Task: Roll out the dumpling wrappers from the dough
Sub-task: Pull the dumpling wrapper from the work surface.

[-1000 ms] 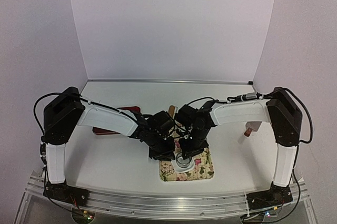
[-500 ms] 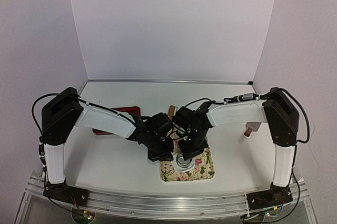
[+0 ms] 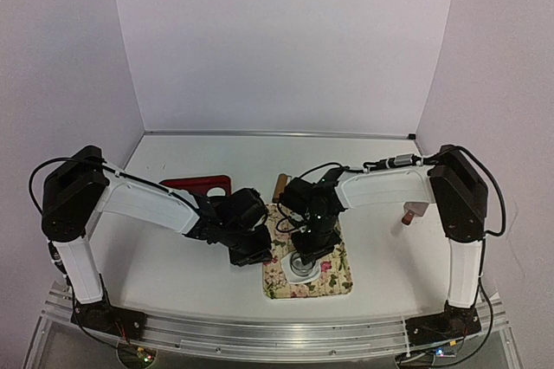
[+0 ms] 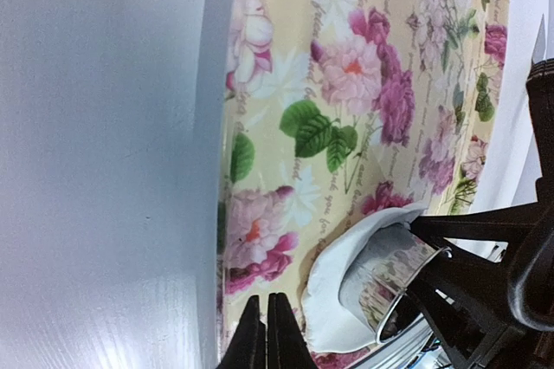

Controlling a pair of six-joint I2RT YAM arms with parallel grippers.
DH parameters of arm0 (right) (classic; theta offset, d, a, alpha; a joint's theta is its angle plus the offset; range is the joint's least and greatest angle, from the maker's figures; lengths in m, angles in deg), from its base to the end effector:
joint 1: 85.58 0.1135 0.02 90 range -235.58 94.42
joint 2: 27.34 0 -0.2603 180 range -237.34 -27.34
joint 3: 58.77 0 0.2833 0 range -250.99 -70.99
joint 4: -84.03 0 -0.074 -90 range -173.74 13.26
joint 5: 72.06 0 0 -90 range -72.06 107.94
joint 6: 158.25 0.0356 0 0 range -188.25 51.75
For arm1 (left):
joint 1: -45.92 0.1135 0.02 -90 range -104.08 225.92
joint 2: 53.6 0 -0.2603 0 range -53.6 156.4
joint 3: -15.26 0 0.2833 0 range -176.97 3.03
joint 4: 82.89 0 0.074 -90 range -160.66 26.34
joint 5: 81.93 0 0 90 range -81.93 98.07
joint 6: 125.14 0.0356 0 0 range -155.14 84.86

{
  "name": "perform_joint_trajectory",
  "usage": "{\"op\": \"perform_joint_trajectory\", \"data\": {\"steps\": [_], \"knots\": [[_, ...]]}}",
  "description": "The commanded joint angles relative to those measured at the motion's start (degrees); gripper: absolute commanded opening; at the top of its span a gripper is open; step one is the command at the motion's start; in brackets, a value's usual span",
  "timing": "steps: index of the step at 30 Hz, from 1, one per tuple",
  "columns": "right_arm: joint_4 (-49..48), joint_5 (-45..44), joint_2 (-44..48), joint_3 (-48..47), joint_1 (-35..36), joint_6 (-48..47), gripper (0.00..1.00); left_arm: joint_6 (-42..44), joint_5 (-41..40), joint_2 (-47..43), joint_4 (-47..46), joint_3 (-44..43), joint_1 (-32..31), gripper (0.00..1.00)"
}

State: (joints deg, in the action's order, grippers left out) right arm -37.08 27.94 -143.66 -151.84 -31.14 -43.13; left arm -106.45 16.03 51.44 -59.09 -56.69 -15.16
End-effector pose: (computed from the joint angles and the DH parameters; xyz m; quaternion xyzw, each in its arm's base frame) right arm 0.2338 0.3376 0.1269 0.2573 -0.9600 -0.1105 0.0032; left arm 0.1817 -0.3390 0.1187 -0.0656 0.9542 -0.2869 0.0539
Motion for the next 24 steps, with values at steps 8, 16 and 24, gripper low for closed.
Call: {"op": "perform_joint_trajectory", "data": {"steps": [8,16,24], "knots": [[3.33,-1.2,-2.47,-1.66,0.2,0.4,0.0,-1.62,5.77,4.79,2.32,-5.85,-0.16,0.26],[3.6,-0.39,-3.29,-3.06,0.19,0.65,0.0,-7.46,0.04,2.68,2.58,-3.85,-5.44,0.29],[3.9,-0.42,-3.3,-2.67,0.17,0.98,0.0,-13.6,-9.84,0.39,1.24,-1.83,-13.04,0.28]]}}
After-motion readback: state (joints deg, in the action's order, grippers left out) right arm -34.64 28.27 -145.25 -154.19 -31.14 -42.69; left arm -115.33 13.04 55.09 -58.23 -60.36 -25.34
